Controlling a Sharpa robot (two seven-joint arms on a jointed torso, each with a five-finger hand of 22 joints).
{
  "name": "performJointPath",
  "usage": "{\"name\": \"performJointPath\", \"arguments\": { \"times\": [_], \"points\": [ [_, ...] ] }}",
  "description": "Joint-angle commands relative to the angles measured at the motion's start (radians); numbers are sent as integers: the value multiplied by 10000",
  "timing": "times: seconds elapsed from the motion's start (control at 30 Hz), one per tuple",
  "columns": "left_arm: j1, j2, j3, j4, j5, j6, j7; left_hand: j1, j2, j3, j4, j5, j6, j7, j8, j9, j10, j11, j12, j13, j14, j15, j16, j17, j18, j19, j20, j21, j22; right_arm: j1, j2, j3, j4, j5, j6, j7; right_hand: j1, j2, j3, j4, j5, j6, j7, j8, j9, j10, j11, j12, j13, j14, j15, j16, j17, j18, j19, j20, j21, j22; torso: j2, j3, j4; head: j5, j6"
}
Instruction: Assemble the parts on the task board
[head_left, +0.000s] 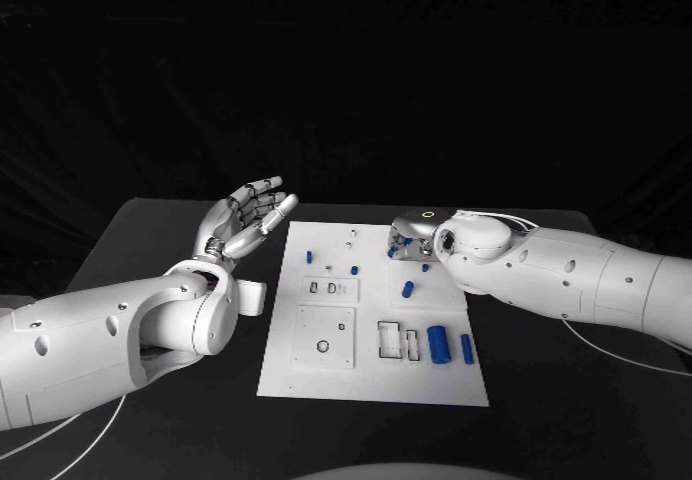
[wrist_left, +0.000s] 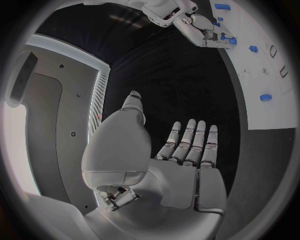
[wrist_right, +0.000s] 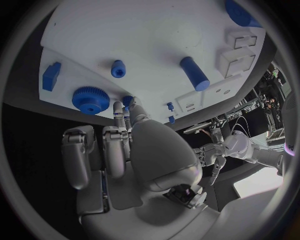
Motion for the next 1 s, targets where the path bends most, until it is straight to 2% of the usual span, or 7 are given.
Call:
{"name": "performJointPath", "arguments": {
  "times": [0.03, 0.4, 0.5, 0.63, 0.8, 1.0],
  "points": [
    [13, 5, 11, 11, -10, 23, 69, 1, 84, 55, 3, -68, 56, 1472, 48, -12, 71, 32, 43, -9, -24, 26, -2, -14, 154, -67, -9, -37, -11, -33, 46, 0, -41, -147, 308, -70, 101, 20, 63, 13, -54, 64, -39, 5, -12, 80, -11, -72, -5, 1042, -48, 41, 2635, -141, 1046, -51, 44, 2629, -6, 6, 12, 0, -3],
    [13, -36, 11, 6, -10, 5, 70, 10, 109, 75, 2, -75, 62, 1472, 62, -17, 70, 32, 47, -10, -28, 27, 1, -15, 156, -80, -7, -38, -13, -107, 164, 0, -165, -145, 292, -54, 121, 113, 160, 103, -48, 154, -78, 11, -31, 208, -60, -173, -6, 1042, -88, 41, 2635, -141, 1046, -88, 44, 2629, -17, -11, 7, 28, -22],
    [13, -30, 11, -1, -10, 7, 70, 10, 109, 75, 2, -75, 62, 1472, 62, -17, 70, 32, 47, -10, -28, 27, 1, -15, 156, -80, -7, -38, -13, -112, 168, 0, -165, -145, 273, -58, 203, 191, 263, 121, -48, 291, -122, 52, -22, 337, -108, -211, -6, 1042, -124, 41, 2635, -141, 1046, -116, 44, 2629, -21, -13, 10, 24, -38],
    [13, -21, 11, -11, -10, 13, 69, 10, 109, 75, 2, -75, 62, 1472, 62, -17, 70, 32, 47, -10, -28, 27, 1, -15, 156, -80, -7, -38, -13, -121, 143, 0, -130, -99, 42, 2, 502, 325, 547, 65, -33, 765, -236, 217, 44, 771, -234, -232, -5, 1042, -220, 41, 2635, -141, 1046, -204, 44, 2629, -19, -14, 12, 23, -32],
    [13, -16, 11, -44, -10, 11, 73, 10, 109, 75, 2, -75, 62, 1472, 62, -17, 70, 32, 47, -10, -28, 27, 1, -15, 156, -80, -7, -38, -13, -133, 81, 2, -49, 450, -791, 228, 729, 298, 764, 20, -19, 1148, -269, 324, 97, 1229, -294, -271, -11, 1042, -276, 41, 2635, -141, 1046, -274, 44, 2629, -23, -11, 26, 33, -21],
    [13, -11, 11, -87, -10, 10, 71, 15, 116, 84, 2, -79, 66, 1472, 68, -21, 73, 31, 52, -9, -29, 27, 5, -15, 157, -97, -6, -44, -15, -137, 5, 14, 57, 1412, -2343, 865, 849, 197, 947, 41, 20, 1418, -186, 358, 132, 1615, -233, -377, -15, 1042, -219, 41, 2635, -141, 1046, -264, 44, 2629, -21, -19, 30, 60, 5]
  ]
}}
